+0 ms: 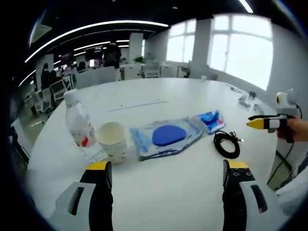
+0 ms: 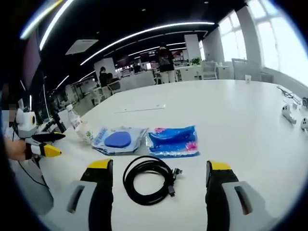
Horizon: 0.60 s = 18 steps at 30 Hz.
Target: Arrange the tabletop items into an orderly group along one side of the table until the central work area is clear of visible clutter.
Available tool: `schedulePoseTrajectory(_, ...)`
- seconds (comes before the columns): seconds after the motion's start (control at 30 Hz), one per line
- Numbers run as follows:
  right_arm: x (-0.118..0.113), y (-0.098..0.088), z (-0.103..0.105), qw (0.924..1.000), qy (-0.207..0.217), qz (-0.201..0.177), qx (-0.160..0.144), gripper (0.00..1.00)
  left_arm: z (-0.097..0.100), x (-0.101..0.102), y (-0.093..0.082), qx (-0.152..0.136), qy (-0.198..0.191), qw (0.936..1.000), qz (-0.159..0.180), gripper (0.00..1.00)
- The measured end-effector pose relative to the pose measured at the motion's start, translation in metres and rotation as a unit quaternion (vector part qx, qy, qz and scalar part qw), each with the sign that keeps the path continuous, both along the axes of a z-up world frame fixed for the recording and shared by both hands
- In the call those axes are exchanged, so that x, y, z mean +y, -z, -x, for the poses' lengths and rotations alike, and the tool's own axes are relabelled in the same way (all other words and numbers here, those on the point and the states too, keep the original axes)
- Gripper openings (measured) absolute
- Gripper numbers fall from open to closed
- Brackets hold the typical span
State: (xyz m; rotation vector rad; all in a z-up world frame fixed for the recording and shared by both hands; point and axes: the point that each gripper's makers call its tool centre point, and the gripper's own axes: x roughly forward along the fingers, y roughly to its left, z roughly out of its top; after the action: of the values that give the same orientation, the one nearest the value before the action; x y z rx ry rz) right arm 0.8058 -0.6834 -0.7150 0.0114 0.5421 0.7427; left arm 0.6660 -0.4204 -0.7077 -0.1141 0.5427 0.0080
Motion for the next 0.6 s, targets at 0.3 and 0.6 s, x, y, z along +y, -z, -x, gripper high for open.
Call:
schedulePoseTrajectory(0.3, -0.008, 0.001, 0.006, 0.9999, 0.009, 0.006, -0.001, 0.78, 0.021, 0.02, 0.004, 0.003, -0.009, 0.9999, -0.005, 0.92)
schedulePoseTrajectory(0.6, -0.014, 0.0, 0.012, 0.9998, 0.018, 0.008, -0.004, 0.78, 0.038, 0.033, 0.004, 0.005, -0.012, 0.9999, -0.01, 0.91)
